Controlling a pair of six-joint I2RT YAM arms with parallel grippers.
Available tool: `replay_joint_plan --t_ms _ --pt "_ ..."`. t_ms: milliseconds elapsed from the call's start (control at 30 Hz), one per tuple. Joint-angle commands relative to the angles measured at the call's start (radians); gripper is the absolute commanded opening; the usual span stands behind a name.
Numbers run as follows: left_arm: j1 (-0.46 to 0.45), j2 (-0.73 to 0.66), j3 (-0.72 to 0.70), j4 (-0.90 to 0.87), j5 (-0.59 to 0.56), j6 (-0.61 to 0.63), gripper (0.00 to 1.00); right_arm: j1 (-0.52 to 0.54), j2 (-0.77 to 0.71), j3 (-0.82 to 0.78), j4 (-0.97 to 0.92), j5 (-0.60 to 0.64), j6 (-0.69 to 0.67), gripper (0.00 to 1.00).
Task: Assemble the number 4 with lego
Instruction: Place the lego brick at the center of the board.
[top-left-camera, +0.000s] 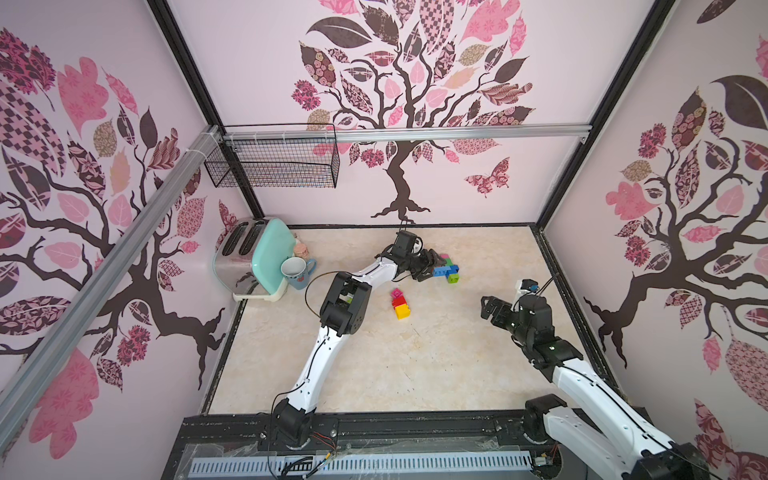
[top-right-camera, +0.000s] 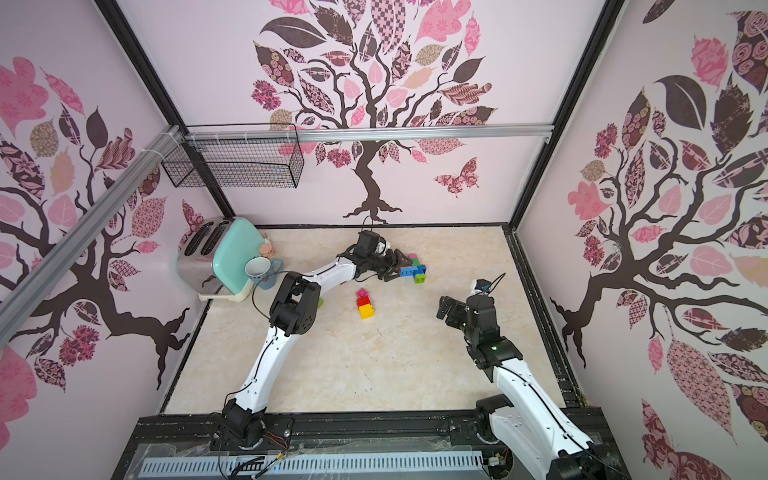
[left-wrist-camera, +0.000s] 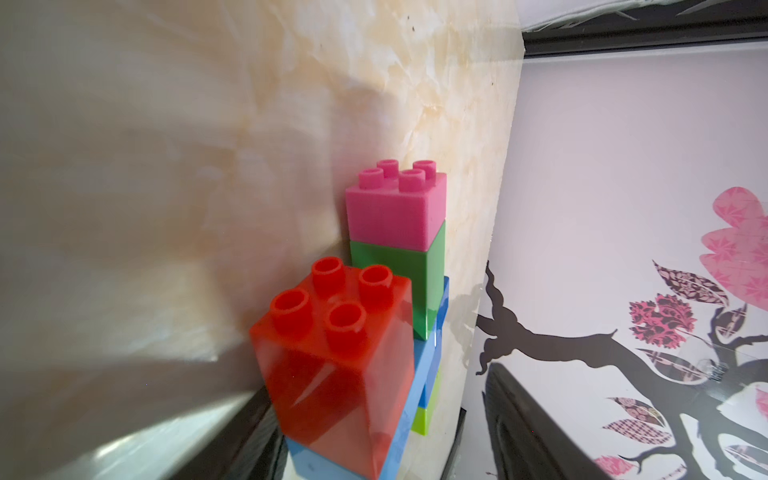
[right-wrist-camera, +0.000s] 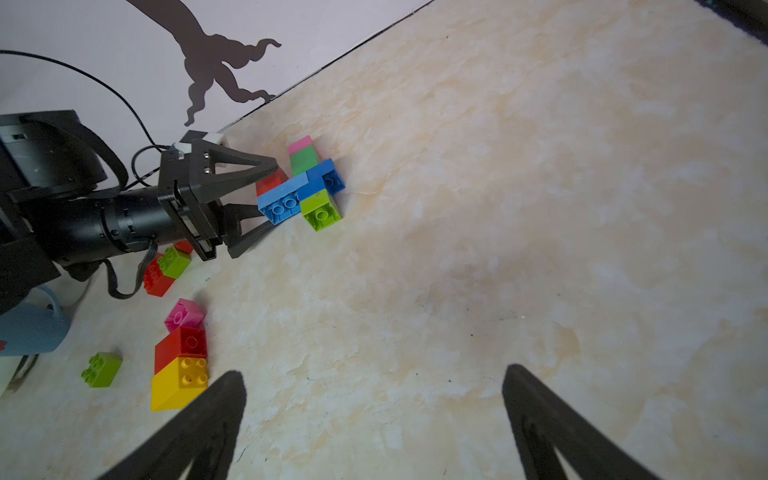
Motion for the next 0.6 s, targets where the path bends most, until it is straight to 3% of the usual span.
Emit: replay_joint_plan --t_ms 0,133,233,300,433,567 --pt "0.006 -0.001 0.060 -0.125 -0.097 0.098 0.76 -0.003 0.023 0.077 -0.051 0.017 0.016 0.99" --pt "0.006 0.002 0.111 -0.231 -0.178 0.171 0.80 -0.004 0.063 0.124 -0.088 0.011 -0.017 0.99" --pt "0.003 -0.035 0.091 -0.260 -0.222 0.215 0.97 -0.003 0.070 0.119 -0.052 -0.019 -0.019 0.99" --pt "-0.006 -0.081 0.067 -0.284 -0.281 0.262 0.98 -0.003 0.073 0.107 -0.007 -0.048 0.000 0.99" --pt "-0.055 -0.239 0.006 -0.404 -0.531 0.441 0.98 -0.002 0.159 0.125 0.069 -0.283 0.035 0.99" --pt "-0.117 -0.502 -0.309 -0.278 -0.840 0.509 0.98 0.015 0.346 0.163 0.207 -0.492 0.108 0.98"
